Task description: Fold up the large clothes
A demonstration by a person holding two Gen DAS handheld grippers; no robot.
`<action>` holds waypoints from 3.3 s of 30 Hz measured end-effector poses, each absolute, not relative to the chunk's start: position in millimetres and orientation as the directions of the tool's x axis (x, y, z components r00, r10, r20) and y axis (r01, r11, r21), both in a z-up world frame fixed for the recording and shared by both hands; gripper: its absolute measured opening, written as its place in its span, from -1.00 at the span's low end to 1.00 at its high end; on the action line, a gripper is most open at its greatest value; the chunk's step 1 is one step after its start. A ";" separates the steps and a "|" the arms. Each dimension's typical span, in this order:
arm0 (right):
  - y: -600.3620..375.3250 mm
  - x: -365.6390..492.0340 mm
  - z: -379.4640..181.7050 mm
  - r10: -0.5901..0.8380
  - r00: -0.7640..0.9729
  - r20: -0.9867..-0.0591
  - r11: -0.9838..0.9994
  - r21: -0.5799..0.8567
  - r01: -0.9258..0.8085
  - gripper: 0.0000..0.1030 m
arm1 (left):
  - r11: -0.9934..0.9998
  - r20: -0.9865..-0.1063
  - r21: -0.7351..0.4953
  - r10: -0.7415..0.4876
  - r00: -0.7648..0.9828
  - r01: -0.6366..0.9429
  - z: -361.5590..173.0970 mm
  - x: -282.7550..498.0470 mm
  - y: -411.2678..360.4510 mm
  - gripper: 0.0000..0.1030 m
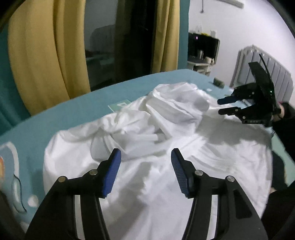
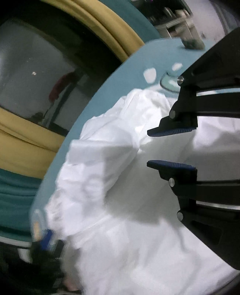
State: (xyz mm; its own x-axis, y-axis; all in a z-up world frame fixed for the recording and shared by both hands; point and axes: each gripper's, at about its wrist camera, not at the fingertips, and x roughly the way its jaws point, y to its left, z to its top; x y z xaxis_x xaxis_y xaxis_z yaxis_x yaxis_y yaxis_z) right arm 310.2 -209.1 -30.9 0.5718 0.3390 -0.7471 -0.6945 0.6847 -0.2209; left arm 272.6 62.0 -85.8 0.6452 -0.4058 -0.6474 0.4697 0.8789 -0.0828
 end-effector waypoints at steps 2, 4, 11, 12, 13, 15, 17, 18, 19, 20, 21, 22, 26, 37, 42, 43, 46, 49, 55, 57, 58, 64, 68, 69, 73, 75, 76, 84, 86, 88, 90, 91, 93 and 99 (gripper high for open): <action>-204.7 312.1 -25.8 0.419 0.537 -0.732 0.698 -0.118 -0.706 -0.43 | 0.884 -0.638 -0.125 -0.419 0.646 0.450 -83.2 270.9 66.0 0.16; -191.5 314.5 -24.4 0.487 0.506 -0.712 0.705 -0.021 -0.709 -0.42 | 0.889 -0.628 -0.161 -0.427 0.651 0.428 -82.1 272.2 68.7 0.16; -129.6 366.7 -43.8 0.516 0.479 -0.711 0.741 0.089 -0.666 -0.42 | 0.910 -0.633 -0.233 -0.410 0.656 0.344 -87.9 288.9 64.1 0.16; -124.6 372.6 -50.7 0.530 0.444 -0.723 0.736 0.132 -0.664 -0.45 | 0.910 -0.636 -0.238 -0.410 0.654 0.339 -90.2 292.3 63.3 0.16; -121.2 370.5 -54.4 0.547 0.414 -0.728 0.724 0.163 -0.670 -0.91 | 0.911 -0.642 -0.243 -0.409 0.648 0.334 -92.9 295.1 62.2 0.16; -115.9 360.5 -60.5 0.548 0.388 -0.741 0.705 0.160 -0.691 -0.98 | 0.913 -0.656 -0.258 -0.406 0.636 0.317 -99.0 302.6 61.2 0.16; -115.5 336.5 -62.9 0.550 0.362 -0.753 0.683 0.156 -0.713 -0.98 | 0.913 -0.668 -0.281 -0.408 0.622 0.297 -105.1 310.6 61.3 0.16; -116.8 325.8 -65.5 0.555 0.344 -0.757 0.675 0.168 -0.719 -0.98 | 0.913 -0.671 -0.287 -0.408 0.619 0.291 -107.3 313.9 62.1 0.16; -118.0 316.4 -67.1 0.555 0.332 -0.763 0.669 0.172 -0.723 -0.98 | 0.913 -0.675 -0.292 -0.407 0.616 0.284 -110.0 318.0 62.0 0.16; -119.0 309.1 -69.4 0.551 0.320 -0.770 0.665 0.174 -0.726 -0.98 | 0.916 -0.681 -0.291 -0.401 0.613 0.276 -112.2 322.1 61.2 0.16; -120.2 300.9 -71.3 0.550 0.309 -0.776 0.664 0.181 -0.726 -0.98 | 0.919 -0.685 -0.287 -0.393 0.614 0.269 -113.3 323.6 60.3 0.16; -121.1 295.2 -72.2 0.553 0.298 -0.778 0.661 0.192 -0.726 -0.98 | 0.924 -0.687 -0.282 -0.383 0.617 0.260 -114.6 326.6 59.0 0.16; -123.0 271.4 -67.2 0.568 0.266 -0.778 0.630 0.204 -0.749 -0.96 | 0.943 -0.705 -0.234 -0.333 0.626 0.237 -113.6 334.6 53.3 0.16; -156.5 301.4 -13.2 0.506 0.550 -0.664 0.773 0.068 -0.630 0.45 | 0.947 -0.687 -0.226 -0.322 0.652 0.230 -98.6 332.9 54.1 0.16; -174.3 345.6 -63.2 0.256 0.568 -0.782 0.909 -0.006 -0.418 0.45 | 0.957 -0.710 -0.169 -0.285 0.644 0.236 -107.3 325.8 40.9 0.16; -176.4 348.6 -71.7 0.263 0.541 -0.799 0.911 0.022 -0.411 0.45 | 0.962 -0.723 -0.140 -0.260 0.640 0.233 -112.0 325.9 38.3 0.16; -175.9 339.3 -89.5 0.336 0.479 -0.811 0.887 0.102 -0.450 0.29 | 0.973 -0.745 -0.104 -0.212 0.633 0.204 -123.3 329.8 41.3 0.16; -170.1 321.7 -89.3 0.316 0.492 -0.811 0.876 0.050 -0.480 0.09 | 0.976 -0.743 -0.118 -0.209 0.636 0.184 -125.2 335.2 48.8 0.16; -165.4 299.4 -87.4 0.276 0.491 -0.826 0.860 -0.016 -0.510 -0.01 | 0.978 -0.732 -0.127 -0.207 0.649 0.168 -122.0 343.4 55.1 0.16; -179.5 299.6 -82.9 0.266 0.493 -0.829 0.881 0.001 -0.473 -0.01 | 0.977 -0.728 -0.138 -0.211 0.652 0.162 -121.5 340.0 55.3 0.16; -184.9 300.7 -81.7 0.273 0.487 -0.830 0.890 0.026 -0.455 -0.01 | 0.978 -0.724 -0.135 -0.209 0.658 0.162 -119.4 335.7 54.7 0.16; -202.1 290.7 -70.6 0.250 0.512 -0.822 0.917 0.032 -0.397 0.00 | 0.979 -0.667 -0.126 -0.204 0.717 0.161 -100.9 303.4 62.2 0.16; -208.3 290.5 -73.9 0.228 0.505 -0.832 0.928 0.029 -0.371 0.01 | 0.980 -0.679 -0.170 -0.191 0.709 0.101 -106.0 293.2 82.4 0.16; -210.8 288.1 -73.5 0.229 0.504 -0.833 0.930 0.035 -0.365 0.01 | 0.979 -0.684 -0.186 -0.189 0.705 0.082 -107.6 288.9 87.6 0.16; -216.9 276.6 -70.0 0.207 0.519 -0.829 0.938 0.018 -0.346 0.03 | 0.981 -0.666 -0.187 -0.170 0.726 0.057 -101.8 260.1 100.7 0.16; -222.2 268.5 -67.0 0.194 0.528 -0.827 0.942 0.007 -0.336 0.06 | 0.982 -0.657 -0.185 -0.157 0.738 0.045 -96.4 244.4 106.2 0.16; -224.6 265.0 -65.7 0.189 0.531 -0.826 0.943 0.003 -0.331 0.10 | 0.982 -0.656 -0.185 -0.149 0.740 0.033 -94.1 235.3 108.9 0.16; -260.9 231.5 -47.7 0.172 0.580 -0.796 0.963 0.013 -0.269 0.50 | 0.980 -0.679 -0.187 -0.073 0.730 -0.075 -97.6 179.5 132.3 0.16; -273.6 223.0 -43.9 0.170 0.596 -0.785 0.970 0.026 -0.242 0.76 | 0.977 -0.688 -0.177 -0.038 0.725 -0.116 -99.9 165.7 142.8 0.16; -289.5 214.6 -41.0 0.158 0.607 -0.779 0.978 0.038 -0.206 0.80 | 0.974 -0.685 -0.166 -0.003 0.728 -0.152 -101.0 153.7 152.6 0.16; -305.5 206.3 -40.8 0.135 0.611 -0.780 0.985 0.039 -0.167 0.80 | 0.972 -0.671 -0.157 0.024 0.741 -0.174 -101.2 140.9 158.9 0.16; -313.4 201.5 -41.3 0.124 0.613 -0.780 0.988 0.040 -0.149 0.80 | 0.972 -0.665 -0.148 0.040 0.746 -0.184 -101.7 133.2 160.4 0.16; -331.8 191.2 -45.3 0.103 0.611 -0.785 0.993 0.046 -0.108 0.80 | 0.971 -0.657 -0.128 0.069 0.751 -0.201 -103.7 120.6 163.0 0.16; -380.0 164.8 -64.6 0.042 0.580 -0.813 0.999 0.053 0.002 0.80 | 0.974 -0.703 -0.078 0.100 0.705 -0.215 -125.7 99.4 161.4 0.26</action>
State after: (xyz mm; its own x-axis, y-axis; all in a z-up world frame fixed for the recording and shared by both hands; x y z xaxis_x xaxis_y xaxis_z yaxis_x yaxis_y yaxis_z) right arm 164.8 -380.0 -64.6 0.5803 0.0424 -0.8133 0.0018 0.9986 0.0533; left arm 99.4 161.4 -125.7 0.7045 0.0996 -0.7026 -0.2151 0.9735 -0.0776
